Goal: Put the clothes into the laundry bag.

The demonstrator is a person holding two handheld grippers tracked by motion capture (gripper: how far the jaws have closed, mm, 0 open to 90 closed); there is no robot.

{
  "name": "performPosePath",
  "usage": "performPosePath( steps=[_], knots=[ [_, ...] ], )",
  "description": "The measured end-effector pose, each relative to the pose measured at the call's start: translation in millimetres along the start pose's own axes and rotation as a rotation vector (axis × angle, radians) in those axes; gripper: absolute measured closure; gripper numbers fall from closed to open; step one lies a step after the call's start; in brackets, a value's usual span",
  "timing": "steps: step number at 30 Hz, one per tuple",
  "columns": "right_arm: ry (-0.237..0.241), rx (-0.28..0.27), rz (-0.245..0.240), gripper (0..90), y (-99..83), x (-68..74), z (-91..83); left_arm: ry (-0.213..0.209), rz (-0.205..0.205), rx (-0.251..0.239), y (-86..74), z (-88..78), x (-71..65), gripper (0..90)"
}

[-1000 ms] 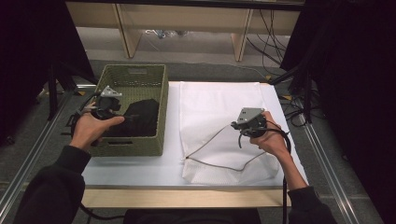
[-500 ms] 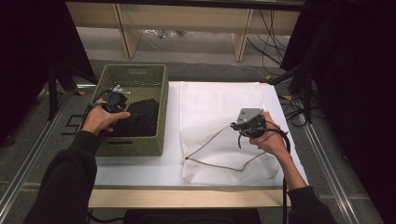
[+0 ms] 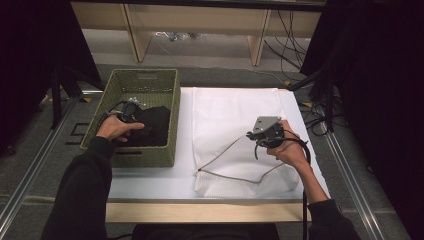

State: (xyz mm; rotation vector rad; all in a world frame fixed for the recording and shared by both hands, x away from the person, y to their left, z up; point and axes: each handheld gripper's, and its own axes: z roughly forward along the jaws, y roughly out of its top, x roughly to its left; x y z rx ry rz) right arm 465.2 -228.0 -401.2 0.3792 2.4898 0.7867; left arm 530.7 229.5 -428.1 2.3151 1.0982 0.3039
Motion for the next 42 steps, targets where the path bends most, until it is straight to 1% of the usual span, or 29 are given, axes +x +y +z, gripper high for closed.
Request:
performPosePath(
  steps=[2, 5, 6, 7, 8, 9, 11, 13, 16, 17, 18, 19, 21, 22, 23, 24, 26, 27, 28, 29, 30, 33, 34, 35, 37, 38, 40, 41, 42],
  knots=[
    [0.000, 0.000, 0.000, 88.2, 0.1, 0.2, 0.5, 0.003, 0.025, 0.028, -1.3, 7.3, -1.8, 15.0],
    [0.000, 0.001, 0.001, 88.2, 0.1, 0.3, 0.7, -0.001, 0.031, 0.043, -1.8, 11.2, -3.7, 14.4],
    [0.001, 0.001, 0.002, 88.2, 0.0, 0.4, 0.7, -0.002, 0.060, 0.065, -1.6, 12.1, -3.9, 10.2],
    [0.001, 0.001, 0.002, 88.2, 0.0, 0.4, 0.7, 0.003, 0.055, 0.063, -2.2, 15.4, -5.8, 10.2],
    [0.001, -0.003, -0.011, 88.2, 0.1, -0.3, 1.0, 0.004, 0.076, 0.082, -2.6, 17.2, -6.3, 9.3],
    [0.003, 0.001, 0.007, 88.1, 0.1, 0.9, 0.9, -0.001, 0.082, 0.085, -3.0, 18.9, -6.5, 5.4],
    [0.007, 0.004, 0.003, 88.2, 0.0, 0.9, 0.7, -0.004, 0.085, 0.116, -5.6, 25.0, -6.2, 3.8],
    [0.003, 0.014, 0.038, 88.1, 0.1, 3.5, 0.3, 0.011, 0.097, 0.173, -8.0, 31.3, -8.3, 0.0],
    [0.005, 0.014, 0.026, 88.1, 0.1, 2.9, 0.6, 0.011, 0.095, 0.181, -7.7, 33.2, -7.0, 0.0],
    [0.004, 0.014, 0.028, 88.0, 0.0, 2.9, 0.4, 0.014, 0.075, 0.171, -8.1, 33.6, -6.9, 0.3],
    [0.004, 0.011, 0.022, 88.0, -0.2, 2.4, 0.6, 0.025, 0.078, 0.179, -7.4, 32.5, -5.0, 3.2],
    [0.006, 0.003, 0.004, 88.0, -0.6, 1.2, 1.3, 0.028, 0.064, 0.177, -7.1, 32.2, -4.6, 13.8],
    [0.007, 0.005, 0.004, 88.0, -0.7, 1.3, 1.4, 0.016, 0.037, 0.175, -7.0, 31.0, -3.9, 17.6],
    [0.008, 0.005, 0.006, 88.0, -0.8, 1.5, 1.6, 0.009, 0.009, 0.192, -4.8, 26.2, -0.5, 25.6],
    [0.010, 0.005, 0.004, 88.0, -0.8, 1.5, 2.0, 0.009, -0.034, 0.181, -3.1, 23.9, 1.3, 43.3],
    [0.008, 0.009, 0.004, 88.0, -0.9, 1.5, 1.8, 0.007, -0.051, 0.173, -2.2, 22.2, 3.9, 49.2],
    [0.011, 0.008, 0.003, 88.0, -1.2, 1.2, 1.8, 0.032, -0.059, 0.189, -1.2, 18.5, 8.0, 53.0],
    [0.010, 0.013, 0.015, 88.0, -1.4, 1.0, 1.4, 0.057, -0.104, 0.162, -0.9, 19.1, 6.4, 53.8],
    [0.009, 0.010, 0.017, 88.0, -1.6, 0.4, 1.6, 0.087, -0.095, 0.160, -0.1, 19.0, 8.5, 53.7],
    [0.009, 0.010, 0.017, 88.0, -1.6, 0.4, 1.6, 0.099, -0.117, 0.152, 0.2, 20.4, 8.6, 53.7],
    [0.004, 0.013, 0.038, 88.0, -2.1, 1.6, 1.5, 0.096, -0.116, 0.151, 0.4, 21.5, 9.8, 52.7],
    [0.004, 0.016, 0.034, 88.0, -1.8, 1.5, 1.3, 0.085, -0.111, 0.139, -1.9, 19.8, 10.7, 42.6],
    [0.005, 0.016, 0.026, 88.0, -2.1, 1.1, 1.6, 0.089, -0.103, 0.126, -3.1, 20.6, 10.7, 32.5],
    [0.005, 0.016, 0.028, 88.0, -2.2, 1.1, 1.8, 0.081, -0.084, 0.132, -4.6, 21.5, 11.1, 26.9],
    [0.005, 0.018, 0.028, 88.0, -2.2, 1.2, 1.9, 0.051, -0.062, 0.168, -7.5, 25.0, 9.1, 23.2],
    [0.006, 0.019, 0.026, 88.0, -2.3, 1.3, 1.9, 0.053, -0.036, 0.186, -7.7, 25.8, 8.4, 20.2],
    [0.005, 0.018, 0.027, 88.0, -2.2, 1.3, 1.8, 0.086, -0.041, 0.182, -7.3, 29.2, 7.3, 21.1],
    [0.006, 0.021, 0.036, 87.9, -1.8, 1.9, 1.5, 0.101, -0.044, 0.205, -6.8, 30.1, 9.9, 25.3],
    [0.006, 0.021, 0.036, 87.9, -1.8, 1.9, 1.5, 0.101, -0.044, 0.205, -6.8, 30.1, 9.9, 28.2]
  ],
)
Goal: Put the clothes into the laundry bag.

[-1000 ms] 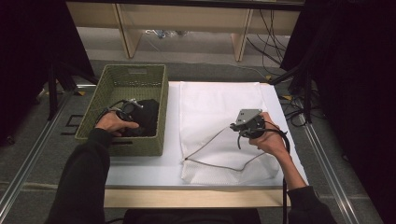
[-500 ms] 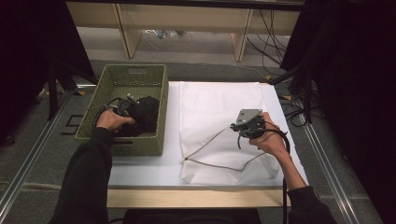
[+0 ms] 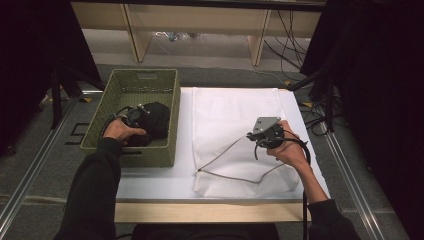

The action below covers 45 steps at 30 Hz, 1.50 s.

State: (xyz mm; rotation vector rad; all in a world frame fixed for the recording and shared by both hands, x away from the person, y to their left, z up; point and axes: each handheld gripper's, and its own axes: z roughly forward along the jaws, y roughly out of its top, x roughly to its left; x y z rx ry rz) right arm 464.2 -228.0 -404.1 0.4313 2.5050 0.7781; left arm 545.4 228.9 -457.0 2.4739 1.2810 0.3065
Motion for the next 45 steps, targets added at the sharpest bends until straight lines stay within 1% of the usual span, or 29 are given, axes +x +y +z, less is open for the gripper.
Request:
performPosePath(
  steps=[1, 2, 3, 4, 5, 6, 7, 8, 9, 10, 12, 14, 15, 17, 21, 24, 27, 29, 31, 33, 34, 35, 36, 39, 40, 41, 42, 43, 45],
  knots=[
    [0.002, 0.000, -0.003, 87.9, 0.0, 0.0, 0.2, -0.002, -0.019, -0.012, 0.3, 1.0, -0.2, 28.2],
    [0.006, -0.006, -0.034, 87.9, 0.1, -1.5, 0.7, -0.009, -0.020, -0.019, 1.0, -0.1, -0.2, 33.2],
    [-0.004, -0.011, -0.031, 87.9, -0.1, -0.8, 1.0, -0.005, -0.015, -0.012, 1.8, -3.6, 0.4, 42.9],
    [0.006, -0.006, -0.032, 87.9, 0.0, -1.4, 0.6, -0.005, -0.024, -0.027, 1.9, -4.3, -0.2, 49.3],
    [0.004, -0.004, -0.021, 87.9, -0.2, -1.0, 0.4, -0.004, -0.029, -0.036, 1.7, -4.7, -0.5, 51.2],
    [0.001, -0.005, -0.029, 88.0, -0.4, -1.9, 1.3, -0.002, -0.020, -0.032, 1.6, -6.2, 0.2, 53.2],
    [0.001, -0.005, -0.029, 88.0, -0.4, -1.9, 1.3, -0.005, -0.022, -0.035, 1.5, -8.0, 1.0, 53.2],
    [-0.003, 0.003, -0.050, 88.0, -1.0, -3.3, 1.8, -0.009, -0.028, -0.044, 1.4, -10.1, 2.2, 54.6],
    [-0.003, 0.003, -0.050, 88.0, -1.0, -3.3, 1.8, -0.009, -0.042, -0.057, 1.6, -12.5, 3.3, 54.6],
    [0.002, 0.001, -0.025, 88.0, -0.7, -1.6, 2.2, -0.005, -0.065, -0.081, 2.1, -15.6, 4.3, 54.9],
    [-0.003, 0.006, -0.047, 88.0, -1.2, -3.4, 2.5, -0.009, -0.076, -0.092, 2.6, -21.1, 6.0, 55.2],
    [-0.011, 0.001, -0.036, 88.0, -1.1, -1.9, 2.9, -0.014, -0.104, -0.121, 2.4, -26.6, 7.8, 55.2],
    [-0.001, -0.004, -0.023, 88.0, -0.9, -0.9, 2.9, -0.019, -0.106, -0.129, 3.1, -31.8, 10.0, 55.2],
    [-0.005, 0.005, -0.048, 88.0, -1.3, -3.4, 2.6, -0.019, -0.112, -0.148, 4.7, -38.2, 11.1, 55.1],
    [-0.007, 0.001, -0.043, 88.0, -1.4, -3.2, 2.8, -0.034, -0.140, -0.200, 10.4, -55.5, 14.5, 55.1],
    [-0.007, 0.001, -0.043, 88.0, -1.5, -3.4, 2.8, -0.036, -0.131, -0.218, 16.6, -72.3, 15.6, 55.1],
    [0.000, -0.005, -0.018, 88.0, -1.2, -1.5, 2.9, -0.031, -0.130, -0.247, 22.2, -88.1, 16.0, 55.1],
    [-0.004, -0.004, -0.005, 88.0, -1.7, -0.7, 2.1, -0.041, -0.134, -0.262, 24.9, -97.7, 16.3, 55.1],
    [-0.005, -0.006, -0.007, 88.0, -1.8, -0.9, 2.1, -0.039, -0.132, -0.270, 27.2, -105.8, 15.0, 55.1],
    [-0.006, -0.016, -0.040, 88.0, -1.6, -2.9, 2.7, -0.021, -0.108, -0.264, 29.9, -114.3, 12.0, 55.1],
    [-0.006, -0.006, -0.004, 88.0, -2.1, -0.8, 2.2, -0.022, -0.104, -0.265, 30.5, -117.0, 11.4, 55.1],
    [-0.008, -0.002, 0.010, 88.0, -1.8, 0.0, 2.2, -0.032, -0.113, -0.274, 31.1, -121.3, 10.8, 55.1],
    [-0.003, -0.002, -0.011, 88.0, -1.8, -1.0, 2.3, -0.044, -0.116, -0.277, 31.4, -125.1, 10.7, 55.1],
    [-0.006, -0.008, -0.007, 88.0, -1.8, -1.1, 2.0, -0.054, -0.114, -0.286, 31.9, -135.7, 8.1, 55.0],
    [0.004, -0.006, -0.022, 88.0, -1.5, -2.9, 1.5, -0.054, -0.113, -0.301, 31.9, -139.6, 6.6, 55.0],
    [-0.002, -0.008, -0.010, 88.0, -1.3, -2.6, 1.5, -0.063, -0.105, -0.316, 31.7, -145.2, 4.8, 55.0],
    [-0.001, -0.010, -0.016, 88.0, -1.6, -3.0, 1.5, -0.069, -0.100, -0.334, 31.5, -149.4, 2.6, 55.0],
    [-0.001, -0.009, -0.017, 88.0, -1.7, -3.0, 1.4, -0.087, -0.098, -0.343, 31.3, -153.7, 0.1, 55.0],
    [-0.002, -0.009, -0.011, 88.0, -1.5, -2.7, 1.1, -0.102, -0.080, -0.357, 30.6, -161.2, -5.5, 55.0]
  ],
)
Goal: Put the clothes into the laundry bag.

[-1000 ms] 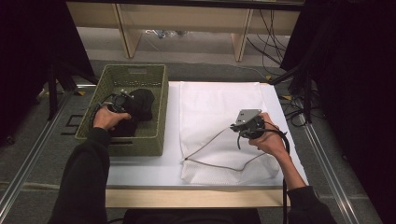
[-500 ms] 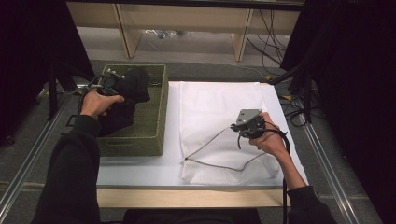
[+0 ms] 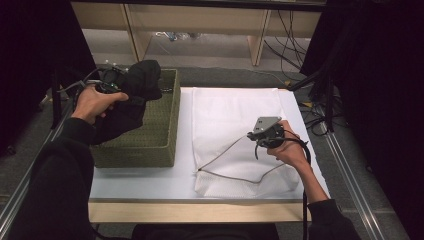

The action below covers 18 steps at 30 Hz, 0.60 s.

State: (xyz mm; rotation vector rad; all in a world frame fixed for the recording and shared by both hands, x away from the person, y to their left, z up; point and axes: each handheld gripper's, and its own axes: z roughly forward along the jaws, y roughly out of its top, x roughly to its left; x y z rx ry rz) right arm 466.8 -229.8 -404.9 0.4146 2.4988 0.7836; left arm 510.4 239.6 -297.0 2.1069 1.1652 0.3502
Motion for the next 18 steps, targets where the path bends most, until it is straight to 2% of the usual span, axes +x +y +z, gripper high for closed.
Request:
performPosePath(
  steps=[1, 2, 3, 6, 7, 10, 12, 13, 14, 15, 16, 18],
  knots=[
    [0.000, -0.005, -0.010, 88.0, -0.3, -0.6, -0.1, -0.009, 0.005, -0.011, 0.5, -3.2, -4.9, 55.0],
    [-0.003, -0.004, 0.005, 88.0, -0.3, 0.1, -1.2, -0.013, 0.022, -0.020, 1.0, -8.1, -12.2, 55.0],
    [-0.003, -0.008, -0.008, 88.0, 0.2, -1.4, -2.1, -0.019, 0.040, -0.022, 1.2, -11.4, -16.9, 55.0],
    [-0.012, -0.020, 0.010, 88.0, 3.1, -1.0, -4.4, -0.072, 0.083, -0.041, -0.3, -25.5, -40.1, 55.0],
    [-0.013, -0.031, -0.006, 88.1, 3.7, -2.2, -4.5, -0.087, 0.091, -0.044, -0.9, -28.9, -45.9, 54.9],
    [-0.011, -0.030, -0.005, 88.1, 4.8, -3.1, -6.5, -0.139, 0.128, -0.068, -4.2, -40.8, -68.5, 54.9],
    [-0.017, -0.029, 0.014, 88.1, 4.8, -3.0, -8.4, -0.167, 0.135, -0.091, -7.5, -49.6, -86.1, 55.0],
    [-0.019, -0.036, -0.007, 88.1, 5.1, -5.0, -8.4, -0.183, 0.136, -0.096, -8.6, -52.1, -91.3, 54.9],
    [-0.018, -0.037, -0.006, 88.1, 5.1, -5.1, -8.7, -0.199, 0.136, -0.101, -10.1, -55.3, -98.1, 55.0],
    [-0.028, -0.038, 0.016, 88.1, 4.6, -4.3, -9.3, -0.233, 0.136, -0.116, -13.3, -60.8, -109.8, 54.9],
    [-0.027, -0.038, 0.015, 88.1, 4.3, -5.1, -9.3, -0.254, 0.124, -0.131, -15.0, -62.4, -115.4, 54.9],
    [-0.027, -0.038, 0.009, 88.1, 4.2, -5.8, -9.2, -0.271, 0.128, -0.137, -16.6, -63.7, -119.8, 54.9]
  ],
)
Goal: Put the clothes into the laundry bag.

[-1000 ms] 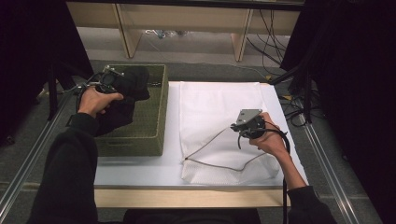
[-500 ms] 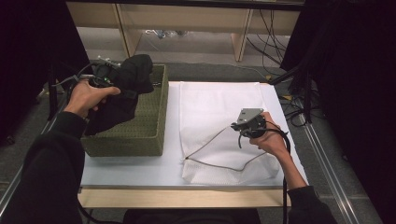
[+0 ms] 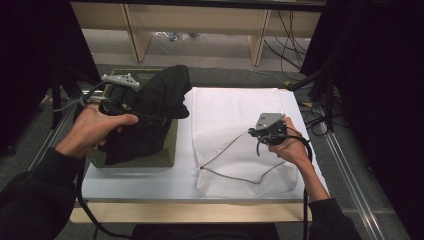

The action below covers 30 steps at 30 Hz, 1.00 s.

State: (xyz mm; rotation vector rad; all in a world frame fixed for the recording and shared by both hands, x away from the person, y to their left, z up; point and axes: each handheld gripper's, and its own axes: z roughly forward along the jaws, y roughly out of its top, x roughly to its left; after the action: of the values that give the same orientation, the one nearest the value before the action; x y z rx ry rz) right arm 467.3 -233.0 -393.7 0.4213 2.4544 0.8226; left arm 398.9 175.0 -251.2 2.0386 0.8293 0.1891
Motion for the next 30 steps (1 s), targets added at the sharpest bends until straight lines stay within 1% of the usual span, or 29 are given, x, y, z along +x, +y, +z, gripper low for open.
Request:
performPosePath(
  steps=[2, 3, 4, 5, 6, 7, 8, 9, 10, 11, 12, 14, 15, 17, 18, 19, 20, 21, 22, 23, 26, 28, 29, 30],
  knots=[
    [0.004, 0.007, 0.010, 88.1, -0.1, 0.1, -0.2, -0.039, -0.005, -0.016, -2.7, 2.1, -9.8, 54.8],
    [0.004, 0.007, 0.009, 88.1, 0.4, 0.3, 0.3, -0.082, -0.014, -0.022, -6.6, 7.1, -19.5, 54.7],
    [0.004, 0.007, 0.009, 88.1, 0.4, 0.3, 0.3, -0.082, -0.014, -0.022, -6.6, 7.1, -19.5, 54.7],
    [0.006, 0.003, -0.006, 88.1, 0.8, -0.5, 0.9, -0.099, -0.011, -0.017, -8.9, 10.4, -24.4, 54.7],
    [0.000, -0.001, -0.005, 88.1, 1.0, 0.0, 1.2, -0.126, -0.008, -0.012, -11.4, 14.8, -29.2, 54.6],
    [0.007, 0.001, -0.007, 88.1, 1.4, -0.2, 0.9, -0.169, -0.012, -0.011, -18.2, 25.2, -39.7, 54.5],
    [0.007, -0.001, -0.008, 88.1, 1.4, -0.4, 0.7, -0.194, -0.009, -0.003, -21.9, 31.2, -44.9, 54.5],
    [0.007, -0.001, -0.008, 88.1, 1.4, -0.4, 0.7, -0.194, -0.009, -0.003, -21.9, 31.2, -44.9, 54.5],
    [0.008, -0.002, -0.007, 88.1, 1.3, -0.6, 0.5, -0.227, -0.010, 0.002, -27.2, 39.6, -50.9, 54.5],
    [0.000, -0.005, 0.005, 88.1, 0.9, 0.0, 0.3, -0.260, -0.014, 0.007, -33.2, 49.0, -56.2, 54.5],
    [-0.002, -0.004, 0.014, 88.1, 0.8, 0.5, 0.0, -0.284, -0.018, 0.017, -38.2, 56.9, -60.2, 54.4],
    [0.001, -0.005, 0.007, 88.1, 0.8, 0.0, -0.1, -0.327, -0.008, 0.039, -46.6, 72.1, -65.2, 54.4],
    [0.000, -0.009, -0.004, 88.1, 1.0, -0.9, 0.0, -0.329, -0.015, 0.047, -50.3, 78.2, -68.2, 54.3],
    [0.000, -0.012, -0.003, 88.1, 1.0, -1.1, -0.6, -0.349, 0.018, 0.079, -57.3, 91.9, -74.8, 54.3],
    [-0.001, -0.011, 0.012, 88.1, 0.7, -0.5, -1.3, -0.356, 0.018, 0.094, -60.3, 98.0, -78.9, 54.2],
    [-0.002, -0.019, -0.002, 88.1, 0.7, -2.0, -1.4, -0.369, 0.020, 0.099, -62.7, 103.8, -81.9, 54.1],
    [0.004, -0.022, -0.001, 88.1, 0.6, -2.7, -1.8, -0.385, 0.022, 0.106, -64.8, 110.4, -84.6, 54.1],
    [0.001, -0.024, 0.004, 88.1, 0.6, -2.9, -2.5, -0.400, 0.017, 0.107, -66.0, 115.2, -86.9, 54.2],
    [0.000, -0.021, 0.023, 88.1, 0.4, -1.9, -3.4, -0.406, 0.016, 0.111, -66.7, 118.4, -88.3, 54.1],
    [0.000, -0.023, 0.023, 88.1, 0.5, -1.9, -3.7, -0.407, 0.004, 0.117, -67.7, 123.9, -91.0, 54.1],
    [-0.004, -0.026, 0.020, 88.1, 1.1, -2.2, -4.4, -0.436, 0.000, 0.131, -69.6, 137.7, -94.3, 54.1],
    [0.002, -0.026, 0.017, 88.1, 1.5, -2.4, -5.3, -0.457, -0.019, 0.137, -71.8, 149.6, -95.1, 54.1],
    [0.000, -0.033, -0.003, 88.1, 1.8, -4.0, -5.1, -0.465, -0.031, 0.139, -73.6, 158.9, -94.5, 54.1],
    [-0.010, -0.039, 0.000, 88.1, 1.7, -3.8, -5.9, -0.471, -0.041, 0.140, -74.5, 163.5, -94.5, 54.0]
  ],
)
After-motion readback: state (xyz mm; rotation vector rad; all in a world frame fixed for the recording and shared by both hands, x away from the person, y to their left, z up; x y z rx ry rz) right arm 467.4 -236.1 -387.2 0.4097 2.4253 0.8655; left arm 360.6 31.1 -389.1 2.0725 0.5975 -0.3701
